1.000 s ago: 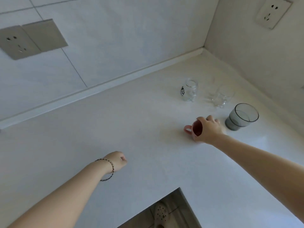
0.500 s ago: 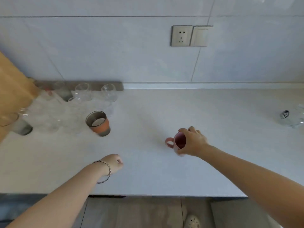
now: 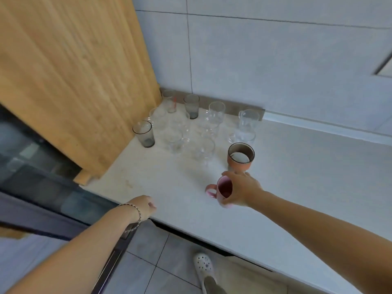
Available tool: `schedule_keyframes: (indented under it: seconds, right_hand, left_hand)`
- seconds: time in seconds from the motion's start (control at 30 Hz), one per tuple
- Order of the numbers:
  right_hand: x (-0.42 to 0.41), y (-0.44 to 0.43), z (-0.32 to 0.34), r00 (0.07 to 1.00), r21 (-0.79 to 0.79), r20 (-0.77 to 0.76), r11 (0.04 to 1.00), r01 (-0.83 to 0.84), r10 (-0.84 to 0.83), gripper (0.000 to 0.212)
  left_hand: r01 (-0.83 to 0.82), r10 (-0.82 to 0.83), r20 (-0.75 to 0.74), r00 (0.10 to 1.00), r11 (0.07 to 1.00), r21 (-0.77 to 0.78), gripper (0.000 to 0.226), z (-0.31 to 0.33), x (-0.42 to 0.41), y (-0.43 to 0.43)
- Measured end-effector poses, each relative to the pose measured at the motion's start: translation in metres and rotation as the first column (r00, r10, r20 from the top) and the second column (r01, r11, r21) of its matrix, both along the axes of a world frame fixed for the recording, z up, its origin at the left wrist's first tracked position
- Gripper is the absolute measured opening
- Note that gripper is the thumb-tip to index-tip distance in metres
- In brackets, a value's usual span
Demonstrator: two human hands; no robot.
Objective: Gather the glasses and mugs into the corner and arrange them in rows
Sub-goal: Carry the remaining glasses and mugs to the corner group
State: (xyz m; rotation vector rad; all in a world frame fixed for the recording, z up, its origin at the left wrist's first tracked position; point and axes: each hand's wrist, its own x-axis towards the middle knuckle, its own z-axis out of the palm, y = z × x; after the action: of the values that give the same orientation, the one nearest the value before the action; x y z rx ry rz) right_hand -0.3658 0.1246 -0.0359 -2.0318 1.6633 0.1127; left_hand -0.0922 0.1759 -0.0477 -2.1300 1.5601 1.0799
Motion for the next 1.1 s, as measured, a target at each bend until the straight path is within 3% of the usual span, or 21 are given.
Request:
schedule_keyframes:
  seconds: [0.13,0.37,0.57,0.77,0.93,1.03,1.1]
  right_hand:
    - [0.069,-0.033,-0.014,0.998,0.002,0.002,0.998,-0.07,0.07,0.07]
    - [0.196,-0.088,-0.02,0.987,0.015,0.111,0.993,-0.121,0.118,0.078]
    - [0.288,-0.112,-0.031,0.986,0.038,0.089,0.989,-0.146,0.142,0.08]
    - [0.339,-0.122,-0.039,0.996,0.039,0.043,0.996,-0.078,0.076,0.082]
    - [0.352,-0.116,-0.043,0.999,0.035,0.036,0.999,0.034,-0.035,0.095]
    - [0.34,-0.107,-0.043,0.988,0.119,0.05,0.983,0.141,-0.148,0.107]
    - [0.318,-0.096,-0.043,0.978,0.206,0.018,0.958,0.202,-0.21,0.095]
  left_hand:
    - [-0.045,0.045,-0.005,0.999,0.999,-0.009,0.014,-0.008,0.047,-0.022]
    - [-0.11,0.108,-0.052,0.993,0.993,-0.032,0.029,-0.012,0.103,-0.066]
    - [-0.077,0.077,-0.085,0.993,0.997,-0.004,0.012,-0.02,0.15,-0.087]
    - [0.08,-0.08,-0.063,0.995,0.997,0.003,0.008,-0.022,0.195,-0.097]
    - [0.234,-0.233,-0.058,0.971,0.972,0.024,0.035,-0.027,0.215,-0.099]
    - [0.304,-0.302,-0.07,0.951,0.952,0.029,0.036,-0.033,0.213,-0.101]
    - [0.363,-0.36,-0.093,0.928,0.931,0.026,0.037,-0.035,0.204,-0.103]
